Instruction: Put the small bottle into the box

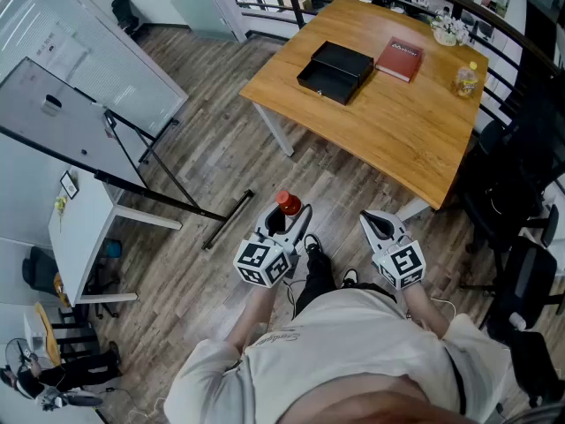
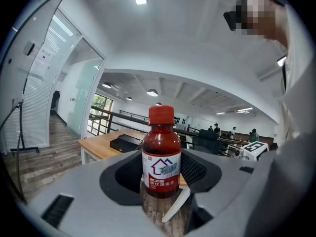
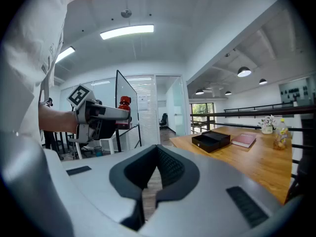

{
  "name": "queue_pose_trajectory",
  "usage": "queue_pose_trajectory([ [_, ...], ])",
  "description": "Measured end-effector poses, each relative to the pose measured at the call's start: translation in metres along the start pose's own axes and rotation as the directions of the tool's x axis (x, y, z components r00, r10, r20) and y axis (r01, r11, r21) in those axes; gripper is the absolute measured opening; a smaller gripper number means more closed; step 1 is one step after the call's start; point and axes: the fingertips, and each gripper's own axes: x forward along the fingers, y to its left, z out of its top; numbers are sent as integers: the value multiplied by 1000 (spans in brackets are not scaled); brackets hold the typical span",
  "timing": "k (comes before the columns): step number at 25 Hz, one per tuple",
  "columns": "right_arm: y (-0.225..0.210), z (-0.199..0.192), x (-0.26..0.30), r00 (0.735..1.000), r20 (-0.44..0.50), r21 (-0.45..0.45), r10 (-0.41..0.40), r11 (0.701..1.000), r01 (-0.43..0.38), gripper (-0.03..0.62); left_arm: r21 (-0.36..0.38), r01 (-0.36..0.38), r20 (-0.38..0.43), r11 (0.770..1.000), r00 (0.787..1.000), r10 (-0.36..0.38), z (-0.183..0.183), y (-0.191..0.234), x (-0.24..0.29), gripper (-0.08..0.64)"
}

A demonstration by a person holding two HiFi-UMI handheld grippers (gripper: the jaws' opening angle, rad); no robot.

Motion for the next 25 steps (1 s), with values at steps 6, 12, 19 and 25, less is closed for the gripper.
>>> queue_pose_trajectory([
  [6,-10,-6,7,1000,-8,40,-19,999,20,-6,-9,-16,-6,1000,1000,16,1,6,5,225],
  [12,-21,-9,27,1000,-1,64,-20,998,20,-5,-4,-32,-26,999,999,32,5,23,11,225],
  [19,-29,1,47,1000,-23,52,-13,999,14,-5,5,-31,12,999,999,31,24,35,20,225],
  [25,-36,9,76,999,-35,53,-36,998,38,-5,0,-24,29,1000,999,24,36,66,26,225],
])
